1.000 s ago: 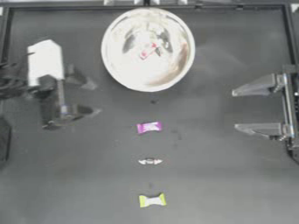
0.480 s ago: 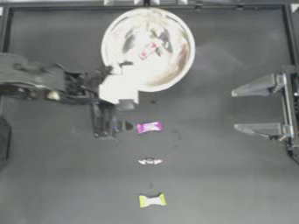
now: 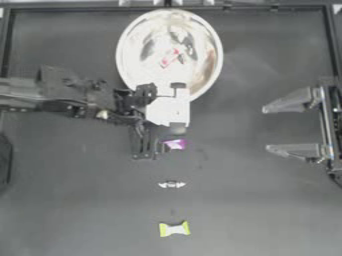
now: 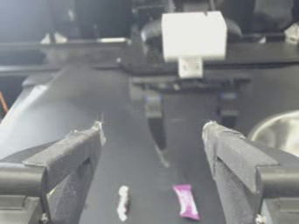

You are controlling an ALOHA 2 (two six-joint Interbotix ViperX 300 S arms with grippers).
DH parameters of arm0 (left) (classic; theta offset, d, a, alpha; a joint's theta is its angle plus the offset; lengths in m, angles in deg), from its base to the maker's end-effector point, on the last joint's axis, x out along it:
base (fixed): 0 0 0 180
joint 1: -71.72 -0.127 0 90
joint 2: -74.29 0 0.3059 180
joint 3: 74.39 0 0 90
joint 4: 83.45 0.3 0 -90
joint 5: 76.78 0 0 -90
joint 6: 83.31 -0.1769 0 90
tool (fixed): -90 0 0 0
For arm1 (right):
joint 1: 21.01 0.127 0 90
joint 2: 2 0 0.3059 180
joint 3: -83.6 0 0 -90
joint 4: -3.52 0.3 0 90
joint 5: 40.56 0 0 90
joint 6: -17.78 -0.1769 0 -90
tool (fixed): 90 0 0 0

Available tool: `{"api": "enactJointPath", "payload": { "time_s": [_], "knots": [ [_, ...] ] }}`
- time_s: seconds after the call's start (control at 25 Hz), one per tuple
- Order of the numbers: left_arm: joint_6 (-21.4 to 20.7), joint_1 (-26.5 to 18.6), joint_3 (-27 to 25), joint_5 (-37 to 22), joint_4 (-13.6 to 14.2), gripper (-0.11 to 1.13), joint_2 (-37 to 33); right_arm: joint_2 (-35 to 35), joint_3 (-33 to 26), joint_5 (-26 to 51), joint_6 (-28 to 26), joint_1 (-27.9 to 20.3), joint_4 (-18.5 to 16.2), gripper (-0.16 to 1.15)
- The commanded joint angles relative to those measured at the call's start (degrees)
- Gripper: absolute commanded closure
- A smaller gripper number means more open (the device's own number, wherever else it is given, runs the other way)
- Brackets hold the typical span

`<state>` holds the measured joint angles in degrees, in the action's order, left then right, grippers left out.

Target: Put candies in bowl

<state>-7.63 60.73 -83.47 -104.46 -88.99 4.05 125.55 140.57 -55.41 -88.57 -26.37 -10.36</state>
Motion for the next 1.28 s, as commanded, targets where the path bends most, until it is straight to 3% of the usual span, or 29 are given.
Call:
{"api": "enactJointPath", "payload": {
  "time_s": [0.04,0.88,1.28],
  "knots": [
    [0.0,-0.3,2.3,0.2,0.4,0.03,0.4,-0.4,-0.6,-0.7,0.0,0.1,-0.1,0.00],
    [0.1,0.0,4.7,-0.7,0.6,0.04,7.0,-0.4,-0.6,-1.1,-0.1,0.1,0.1,0.00],
    [0.5,0.0,4.7,-0.6,2.1,0.04,8.5,-0.4,-0.7,-1.4,-0.1,0.1,0.2,0.00]
  ]
}}
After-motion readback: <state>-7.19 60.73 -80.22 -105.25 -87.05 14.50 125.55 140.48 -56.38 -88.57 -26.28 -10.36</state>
